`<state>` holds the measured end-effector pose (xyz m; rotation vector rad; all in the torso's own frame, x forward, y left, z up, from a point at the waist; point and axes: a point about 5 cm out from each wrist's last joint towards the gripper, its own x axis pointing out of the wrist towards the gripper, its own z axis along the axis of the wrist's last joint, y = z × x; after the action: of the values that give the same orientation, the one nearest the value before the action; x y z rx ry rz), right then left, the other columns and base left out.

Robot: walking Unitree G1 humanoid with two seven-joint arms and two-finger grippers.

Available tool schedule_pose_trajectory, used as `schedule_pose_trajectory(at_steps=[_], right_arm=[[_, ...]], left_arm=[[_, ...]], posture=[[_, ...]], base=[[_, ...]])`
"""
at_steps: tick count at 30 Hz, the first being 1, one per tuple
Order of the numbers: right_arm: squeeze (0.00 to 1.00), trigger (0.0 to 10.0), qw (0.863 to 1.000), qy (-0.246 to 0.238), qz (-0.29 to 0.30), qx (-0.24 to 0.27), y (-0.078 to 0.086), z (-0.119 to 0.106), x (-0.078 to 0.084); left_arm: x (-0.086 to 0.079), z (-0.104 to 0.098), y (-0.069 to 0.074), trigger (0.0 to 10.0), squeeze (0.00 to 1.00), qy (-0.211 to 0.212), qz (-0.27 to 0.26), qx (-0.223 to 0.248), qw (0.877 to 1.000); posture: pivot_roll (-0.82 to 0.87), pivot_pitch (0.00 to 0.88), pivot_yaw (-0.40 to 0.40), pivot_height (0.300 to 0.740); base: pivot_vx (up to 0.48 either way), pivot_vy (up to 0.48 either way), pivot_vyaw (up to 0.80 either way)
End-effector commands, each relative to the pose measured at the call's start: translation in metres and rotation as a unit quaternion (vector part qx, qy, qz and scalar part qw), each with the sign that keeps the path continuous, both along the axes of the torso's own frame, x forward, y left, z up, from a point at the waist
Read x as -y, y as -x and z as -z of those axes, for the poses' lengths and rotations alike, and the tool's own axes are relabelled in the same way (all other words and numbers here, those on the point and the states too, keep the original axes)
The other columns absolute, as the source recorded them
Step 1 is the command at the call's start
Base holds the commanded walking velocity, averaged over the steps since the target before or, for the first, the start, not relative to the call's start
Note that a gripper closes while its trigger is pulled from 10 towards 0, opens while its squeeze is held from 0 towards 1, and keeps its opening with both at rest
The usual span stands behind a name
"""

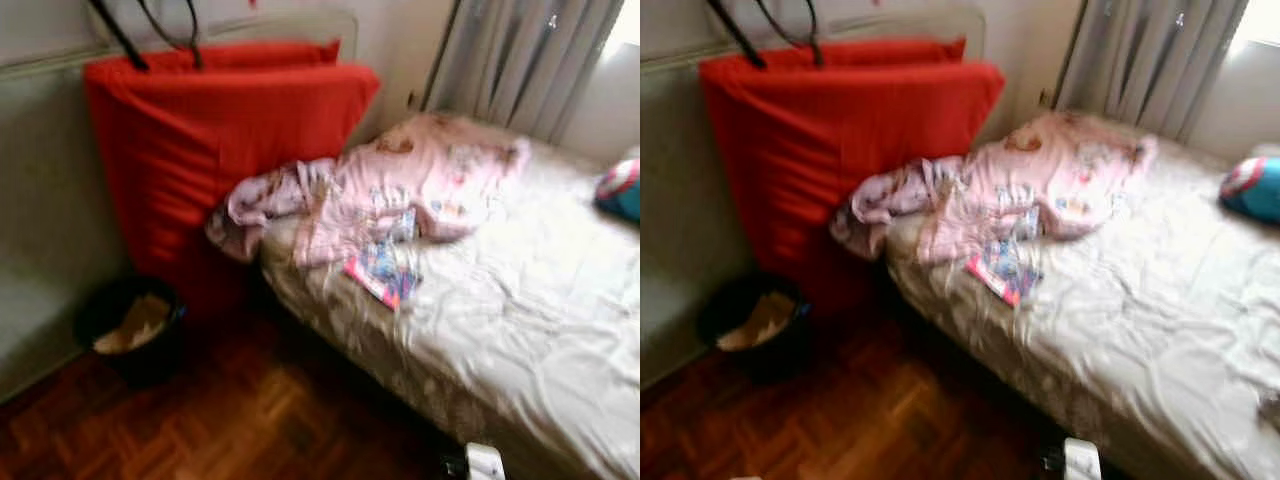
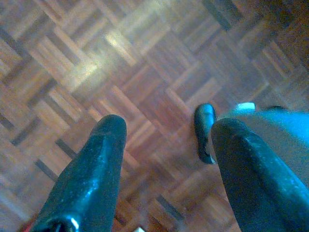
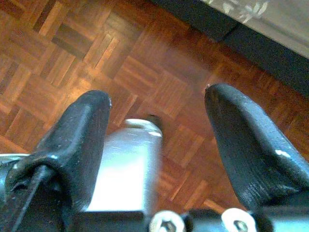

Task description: Clean up the room

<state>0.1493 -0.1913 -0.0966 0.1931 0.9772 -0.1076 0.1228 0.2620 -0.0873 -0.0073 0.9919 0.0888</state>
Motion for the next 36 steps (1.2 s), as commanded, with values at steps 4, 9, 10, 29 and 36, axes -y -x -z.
schedule_pose_trajectory(at_steps=[4,9,10,29,36], right_arm=[[0.00,10.0,1.000,0.002,0.009,-0.005,0.003,0.000,0.005],[0.00,10.0,1.000,0.001,0.011,-0.005,0.003,0.001,0.004],[0.00,10.0,1.000,0.001,0.011,-0.005,0.003,0.001,0.004],[0.00,10.0,1.000,0.002,0.012,-0.002,0.001,0.000,0.005],[0.00,10.0,1.000,0.003,0.010,-0.001,0.001,0.000,0.004]], left_arm=[[0.019,0.005,-0.002,10.0,0.00,0.018,0.006,0.000,1.000],[0.032,0.007,-0.008,10.0,0.00,0.021,0.012,0.002,1.000],[0.034,0.007,-0.009,10.0,0.00,0.022,0.013,0.004,1.000],[0.064,0.012,-0.010,10.0,0.00,0.035,0.026,0.008,0.999],[0.090,0.014,-0.014,10.0,0.00,0.039,0.035,0.007,0.999]], posture=[[0.03,0.014,-0.017,0.740],[0.02,0.015,-0.014,0.740],[0.02,0.017,-0.013,0.740],[0.01,0.000,-0.004,0.740],[0.01,0.000,-0.002,0.740]], base=[[0.000,0.288,0.00],[0.000,0.000,0.00],[0.000,0.000,0.00],[0.000,0.000,0.00],[0.143,0.000,0.00]])
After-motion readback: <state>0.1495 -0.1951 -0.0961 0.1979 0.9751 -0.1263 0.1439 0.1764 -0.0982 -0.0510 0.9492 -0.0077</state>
